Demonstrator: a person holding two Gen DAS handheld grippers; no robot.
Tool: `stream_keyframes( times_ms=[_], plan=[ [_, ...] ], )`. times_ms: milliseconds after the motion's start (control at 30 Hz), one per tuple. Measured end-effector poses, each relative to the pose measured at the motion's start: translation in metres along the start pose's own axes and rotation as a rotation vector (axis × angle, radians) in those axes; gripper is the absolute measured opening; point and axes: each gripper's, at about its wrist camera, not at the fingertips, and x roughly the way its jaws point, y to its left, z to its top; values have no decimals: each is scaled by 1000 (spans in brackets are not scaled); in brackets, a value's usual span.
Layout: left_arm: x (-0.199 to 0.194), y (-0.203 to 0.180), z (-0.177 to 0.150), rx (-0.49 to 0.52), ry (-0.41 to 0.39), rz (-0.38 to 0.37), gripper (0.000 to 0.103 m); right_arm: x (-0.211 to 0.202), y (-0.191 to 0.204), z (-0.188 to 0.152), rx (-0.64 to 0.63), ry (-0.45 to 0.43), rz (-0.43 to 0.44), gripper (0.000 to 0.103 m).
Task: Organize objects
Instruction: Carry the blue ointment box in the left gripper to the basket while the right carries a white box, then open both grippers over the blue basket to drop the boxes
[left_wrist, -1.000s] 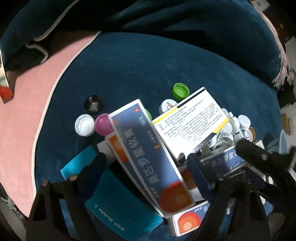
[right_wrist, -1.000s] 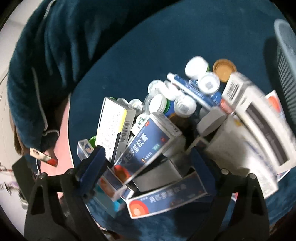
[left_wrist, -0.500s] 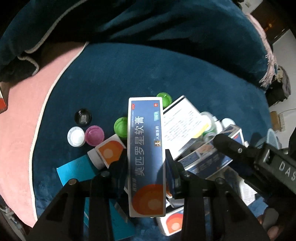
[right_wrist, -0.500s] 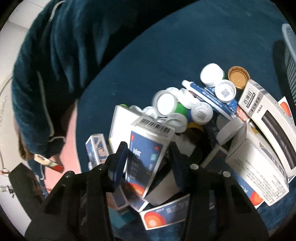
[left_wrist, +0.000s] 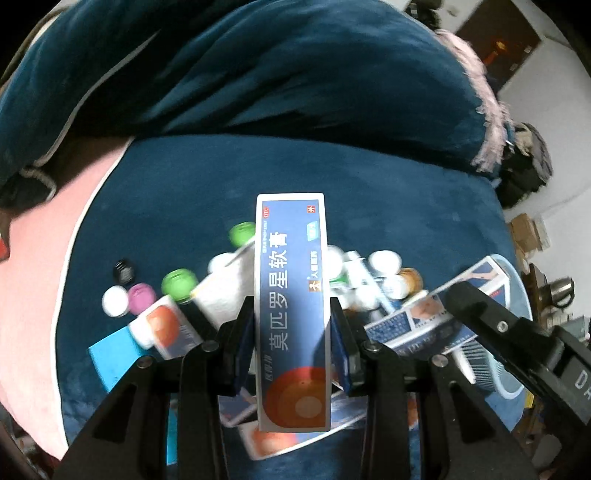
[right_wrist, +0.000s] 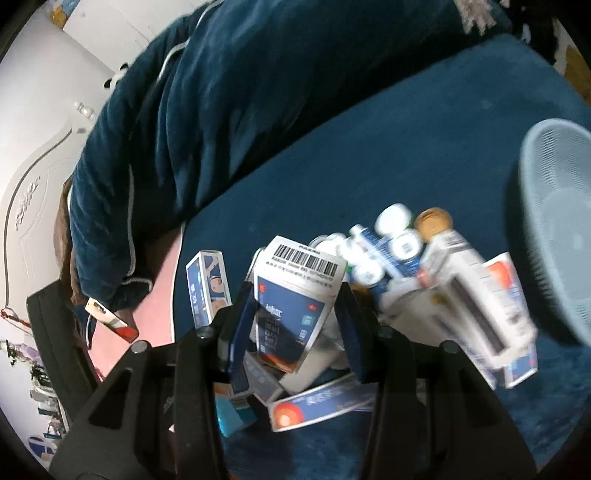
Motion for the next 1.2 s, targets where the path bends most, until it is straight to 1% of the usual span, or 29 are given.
stream_keyframes(
  times_ms=[67,100,133,167,233,267,300,333,400,500,567,633,733,800,833,867,900,933,967,1000,1033,1067,1100,1167,1200],
  plan=[
    [-4,-25,1,35,-15,-30,37,-22,-15,5,19,-39,-12,45],
    [-5,-37,0,53,-19,-46,37,-32,-23,1,20,-52,-14,45],
    [-6,-59,-1,78,-23,-72,38,-44,-30,1,25,-70,-27,45],
    [-7,-70,-3,93,-21,-91,38,-61,-45,1,36,-100,-51,45],
    [-6,-105,-8,127,-9,-145,38,-83,-63,2,51,-131,-81,45],
    [-4,-122,-10,149,3,-172,38,-99,-83,3,79,-152,-109,45],
    [-3,-133,-13,167,11,-189,38,-107,-92,4,91,-161,-122,45],
    [-2,-156,-18,205,23,-218,38,-119,-107,3,112,-175,-139,45],
    [0,-187,-26,256,32,-245,38,-140,-134,5,162,-206,-179,45],
    [2,-233,-37,352,38,-280,38,-160,-166,9,224,-231,-226,45],
    [8,-260,-43,396,50,-292,38,-165,-177,13,237,-239,-254,45],
    [19,-276,-45,418,74,-296,38,-167,-191,13,241,-233,-282,45],
    [42,-298,-45,440,109,-277,38,-156,-211,22,259,-186,-325,45],
    [52,-307,-46,441,115,-267,38,-147,-223,24,277,-157,-342,45],
    [60,-309,-46,445,127,-287,39,-142,-231,28,280,-136,-337,46],
    [66,-309,-46,434,161,-333,55,-137,-237,23,288,-114,-333,47],
    [71,-311,-46,436,199,-335,71,-132,-243,23,289,-101,-331,45],
    [73,-307,-44,447,209,-320,99,-128,-246,24,289,-99,-350,50],
    [69,-307,-44,455,186,-306,102,-126,-249,25,291,-99,-392,55],
    [64,-305,-43,453,159,-310,102,-127,-252,22,298,-112,-415,70],
    [61,-304,-42,449,140,-302,102,-130,-252,20,313,-138,-422,78],
    [57,-302,-41,445,128,-297,102,-134,-253,17,324,-167,-422,88],
    [56,-300,-40,448,126,-294,102,-137,-250,13,321,-188,-424,91],
    [49,-293,-38,438,112,-285,102,-143,-245,10,318,-211,-431,92],
    [48,-292,-41,433,105,-278,102,-144,-242,9,322,-217,-427,95]
  ],
)
